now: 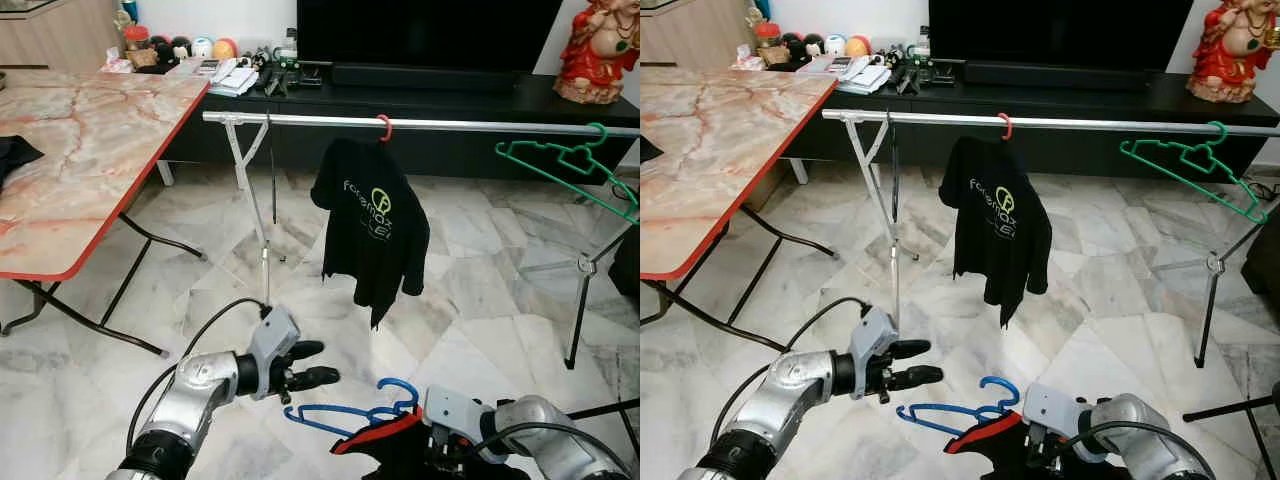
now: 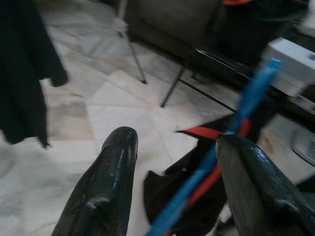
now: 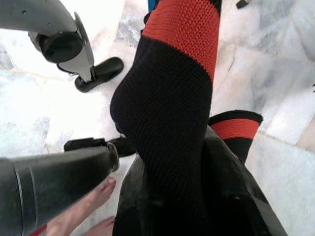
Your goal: Hang hanger
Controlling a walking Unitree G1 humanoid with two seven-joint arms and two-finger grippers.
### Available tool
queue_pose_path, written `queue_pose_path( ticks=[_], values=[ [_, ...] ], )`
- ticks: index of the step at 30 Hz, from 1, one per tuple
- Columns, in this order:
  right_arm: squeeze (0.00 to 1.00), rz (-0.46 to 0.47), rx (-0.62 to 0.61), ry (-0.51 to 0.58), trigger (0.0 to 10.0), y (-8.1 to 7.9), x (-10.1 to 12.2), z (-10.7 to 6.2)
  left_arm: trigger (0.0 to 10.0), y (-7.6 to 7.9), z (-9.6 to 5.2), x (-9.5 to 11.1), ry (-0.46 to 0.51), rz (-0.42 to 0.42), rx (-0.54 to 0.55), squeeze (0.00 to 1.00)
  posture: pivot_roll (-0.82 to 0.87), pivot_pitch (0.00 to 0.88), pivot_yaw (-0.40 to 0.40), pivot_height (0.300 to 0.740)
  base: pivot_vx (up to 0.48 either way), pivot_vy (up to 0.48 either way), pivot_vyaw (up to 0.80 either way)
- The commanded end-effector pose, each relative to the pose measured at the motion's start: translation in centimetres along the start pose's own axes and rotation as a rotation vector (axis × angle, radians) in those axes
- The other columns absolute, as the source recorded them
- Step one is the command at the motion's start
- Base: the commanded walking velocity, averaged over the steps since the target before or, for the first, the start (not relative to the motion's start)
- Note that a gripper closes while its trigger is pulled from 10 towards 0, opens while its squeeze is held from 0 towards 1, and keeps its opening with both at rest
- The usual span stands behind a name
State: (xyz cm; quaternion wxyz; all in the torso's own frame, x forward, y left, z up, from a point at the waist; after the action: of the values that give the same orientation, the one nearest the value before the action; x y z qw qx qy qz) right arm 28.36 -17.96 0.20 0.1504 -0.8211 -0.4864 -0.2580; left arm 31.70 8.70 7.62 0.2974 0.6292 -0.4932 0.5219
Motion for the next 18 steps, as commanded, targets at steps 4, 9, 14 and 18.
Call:
queue_pose_path(
  ticks=[4, 9, 14, 18],
  values=[
    [0.00, -0.041, 0.041, 0.063, 10.0, -0.2, 2.2, 0.3, 10.0, 1.6, -0.1, -2.4, -0.141, 0.003, -0.086, 1.00, 0.05, 0.126, -0.038, 0.740, 0.000, 0.000, 0.00],
    [0.00, -0.082, 0.127, 0.112, 10.0, -1.1, 3.2, 0.3, 10.0, 2.3, 0.4, -2.7, -0.173, 0.011, -0.100, 1.00, 0.05, 0.127, -0.039, 0.740, 0.000, 0.000, 0.00],
    [0.00, -0.097, 0.148, 0.114, 10.0, -1.5, 3.0, 0.3, 10.0, 2.7, 1.1, -2.9, -0.182, 0.008, -0.109, 1.00, 0.05, 0.128, -0.041, 0.740, 0.000, 0.000, 0.00],
    [0.00, -0.097, 0.164, 0.125, 10.0, -1.8, 3.0, 0.5, 10.0, 3.1, 1.5, -3.1, -0.189, 0.000, -0.128, 0.53, 0.05, 0.128, -0.041, 0.740, 0.000, 0.000, 0.00]
  ],
)
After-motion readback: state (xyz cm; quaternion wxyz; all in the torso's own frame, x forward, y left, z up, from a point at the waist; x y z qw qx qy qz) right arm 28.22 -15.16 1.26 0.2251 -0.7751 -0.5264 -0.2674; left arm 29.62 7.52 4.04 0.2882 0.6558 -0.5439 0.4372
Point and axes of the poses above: a point about 5 cm out from each wrist's last joint towards the gripper, its own z axis pointing out of the wrist towards the gripper, its own x axis along the axis of the wrist's last joint, y = z × x, the point moved 3 cm from there along z, pointing out of the wrist towards the gripper, and after that the axes turned 9 degrees about z, right-handed, at the moved point
